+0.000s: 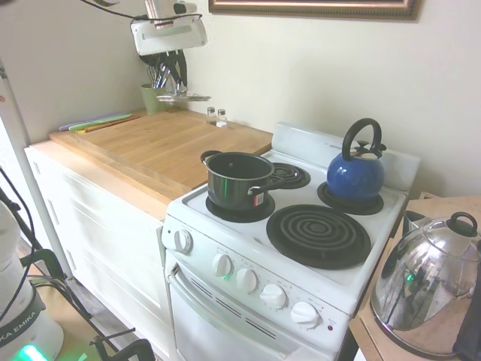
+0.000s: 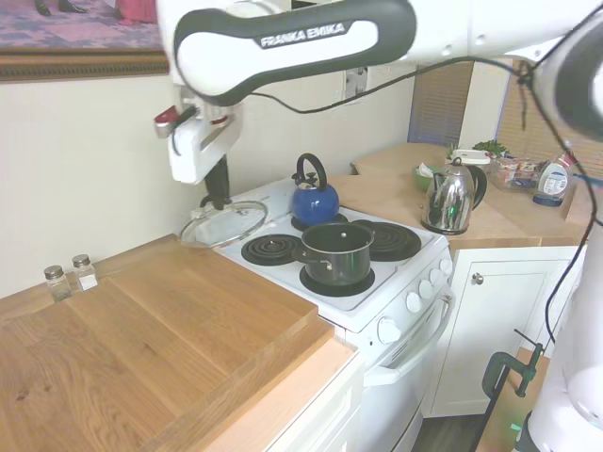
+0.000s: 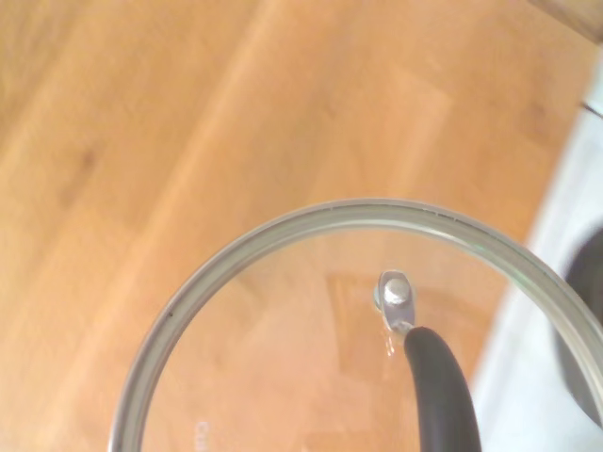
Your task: Uncover the lid of the pot
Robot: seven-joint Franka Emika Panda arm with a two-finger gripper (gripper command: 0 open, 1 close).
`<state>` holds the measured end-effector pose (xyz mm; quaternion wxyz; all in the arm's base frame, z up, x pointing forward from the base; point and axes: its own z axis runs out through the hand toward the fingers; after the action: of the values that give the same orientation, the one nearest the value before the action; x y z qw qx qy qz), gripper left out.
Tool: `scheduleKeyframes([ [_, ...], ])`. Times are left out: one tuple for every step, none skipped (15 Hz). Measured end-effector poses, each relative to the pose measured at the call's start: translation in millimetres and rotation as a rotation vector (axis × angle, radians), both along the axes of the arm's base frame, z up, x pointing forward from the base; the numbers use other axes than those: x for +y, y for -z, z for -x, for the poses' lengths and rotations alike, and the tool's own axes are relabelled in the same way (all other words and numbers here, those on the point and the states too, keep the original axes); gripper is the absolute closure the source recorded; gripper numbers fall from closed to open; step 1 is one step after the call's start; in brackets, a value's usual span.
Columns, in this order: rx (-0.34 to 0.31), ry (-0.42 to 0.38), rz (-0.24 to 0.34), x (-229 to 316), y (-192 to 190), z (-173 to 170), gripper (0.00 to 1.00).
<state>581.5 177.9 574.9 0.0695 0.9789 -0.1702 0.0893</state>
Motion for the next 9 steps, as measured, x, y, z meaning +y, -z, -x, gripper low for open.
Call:
scheduleKeyframes([
  [0.007,0.006,0.010,17,10,-11,1.00],
  [0.016,0.001,0.010,34,22,-22,1.00],
  [0.028,-0.012,0.007,50,36,-33,1.00],
  [0.040,-0.022,0.015,65,51,-42,1.00],
  [0.050,-0.029,0.030,79,66,-51,1.00],
  [0.057,-0.028,0.045,91,80,-58,1.00],
  [0.061,-0.024,0.054,99,90,-65,1.00],
  [0.064,-0.020,0.061,102,98,-72,1.00],
  [0.069,-0.011,0.066,102,105,-79,1.00],
])
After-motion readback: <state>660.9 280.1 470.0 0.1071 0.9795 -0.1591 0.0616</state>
